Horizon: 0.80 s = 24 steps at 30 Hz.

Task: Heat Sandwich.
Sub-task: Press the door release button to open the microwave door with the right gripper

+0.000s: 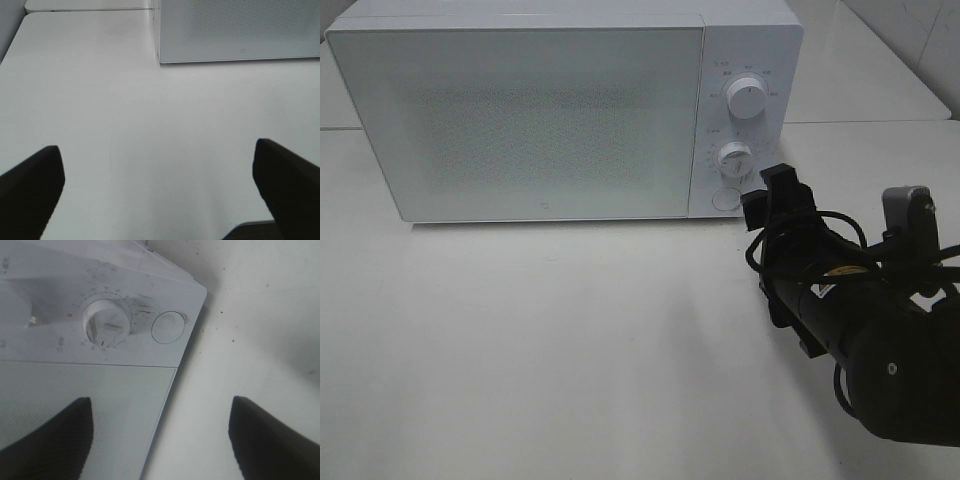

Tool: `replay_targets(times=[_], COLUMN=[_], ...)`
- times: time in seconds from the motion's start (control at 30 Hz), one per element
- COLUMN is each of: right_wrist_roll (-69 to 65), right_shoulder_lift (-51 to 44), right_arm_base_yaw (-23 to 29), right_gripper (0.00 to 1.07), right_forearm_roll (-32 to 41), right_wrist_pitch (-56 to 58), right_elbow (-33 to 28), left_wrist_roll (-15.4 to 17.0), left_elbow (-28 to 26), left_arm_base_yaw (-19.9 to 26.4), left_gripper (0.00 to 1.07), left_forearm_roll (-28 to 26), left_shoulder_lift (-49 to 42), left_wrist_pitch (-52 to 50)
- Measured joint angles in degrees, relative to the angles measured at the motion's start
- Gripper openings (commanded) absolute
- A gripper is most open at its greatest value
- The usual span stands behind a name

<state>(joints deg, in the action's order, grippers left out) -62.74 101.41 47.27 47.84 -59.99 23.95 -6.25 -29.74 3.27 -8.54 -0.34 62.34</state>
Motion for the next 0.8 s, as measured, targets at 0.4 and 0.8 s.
replay_targets(times=[0.4,0.8], right_wrist_roll=[-11.46,-12.66], right_shoulder_lift=[0.00,0.00], right_arm_base_yaw=[0.00,0.00], right_gripper=[0.08,0.00], right_forearm_roll=[0.00,0.11], right_wrist_pitch=[0.46,1.66], right_elbow=[0.00,0.00], left_wrist_roll=[0.00,0.00], left_elbow=[0.00,0.00], left_arm_base_yaw=[0.00,0.00], left_gripper=[0.98,0.98], left_forearm_roll=[0.00,0.00], left_shoulder_lift=[0.00,0.00], left_wrist_pitch=[0.00,0.00])
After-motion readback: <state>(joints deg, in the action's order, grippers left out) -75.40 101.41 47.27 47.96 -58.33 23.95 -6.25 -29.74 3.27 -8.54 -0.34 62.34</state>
